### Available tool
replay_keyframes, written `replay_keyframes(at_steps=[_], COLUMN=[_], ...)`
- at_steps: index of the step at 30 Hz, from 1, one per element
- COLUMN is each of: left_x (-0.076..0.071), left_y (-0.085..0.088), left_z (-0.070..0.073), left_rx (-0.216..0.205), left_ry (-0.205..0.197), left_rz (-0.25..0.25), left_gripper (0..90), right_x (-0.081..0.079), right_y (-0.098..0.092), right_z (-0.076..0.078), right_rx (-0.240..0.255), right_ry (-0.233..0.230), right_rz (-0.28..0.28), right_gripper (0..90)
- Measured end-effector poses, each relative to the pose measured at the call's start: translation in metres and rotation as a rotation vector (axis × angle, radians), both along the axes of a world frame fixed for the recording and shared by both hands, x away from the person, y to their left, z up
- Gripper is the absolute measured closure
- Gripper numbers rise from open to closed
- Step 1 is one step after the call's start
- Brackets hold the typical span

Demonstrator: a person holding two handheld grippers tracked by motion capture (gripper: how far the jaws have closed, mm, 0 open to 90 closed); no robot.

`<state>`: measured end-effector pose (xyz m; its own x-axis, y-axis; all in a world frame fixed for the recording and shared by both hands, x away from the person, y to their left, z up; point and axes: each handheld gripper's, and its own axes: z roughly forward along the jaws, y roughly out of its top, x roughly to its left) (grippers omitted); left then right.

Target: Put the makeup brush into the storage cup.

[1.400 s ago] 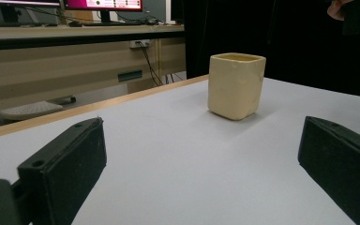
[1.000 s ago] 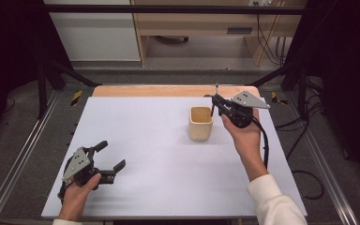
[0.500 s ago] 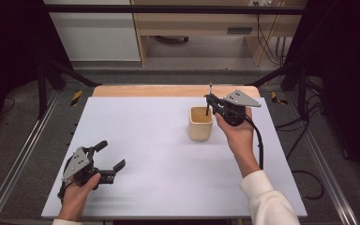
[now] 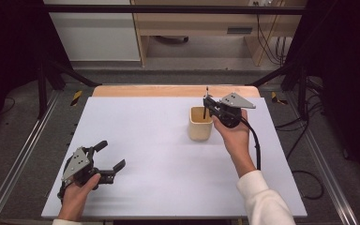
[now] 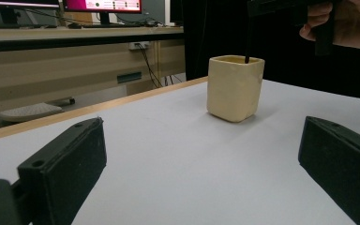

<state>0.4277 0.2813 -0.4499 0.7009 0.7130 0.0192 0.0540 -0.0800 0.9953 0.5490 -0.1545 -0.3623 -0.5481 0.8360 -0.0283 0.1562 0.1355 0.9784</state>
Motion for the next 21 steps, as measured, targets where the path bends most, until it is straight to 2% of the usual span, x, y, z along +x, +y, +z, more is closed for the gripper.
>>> replay_keyframes(at_steps=[10, 21], left_x=[0.000, 0.000], left_y=[0.000, 0.000], left_z=[0.000, 0.001], left_rx=[0.004, 0.004], left_ry=[-0.002, -0.002], left_rz=[-0.002, -0.002], left_gripper=[1.0, 1.0], right_x=[0.002, 0.002], right_y=[0.001, -0.002], right_z=[-0.005, -0.021], right_rx=[-0.007, -0.008], right_ry=[0.013, 0.044], right_rz=[-0.001, -0.004], right_gripper=[83.2, 83.3])
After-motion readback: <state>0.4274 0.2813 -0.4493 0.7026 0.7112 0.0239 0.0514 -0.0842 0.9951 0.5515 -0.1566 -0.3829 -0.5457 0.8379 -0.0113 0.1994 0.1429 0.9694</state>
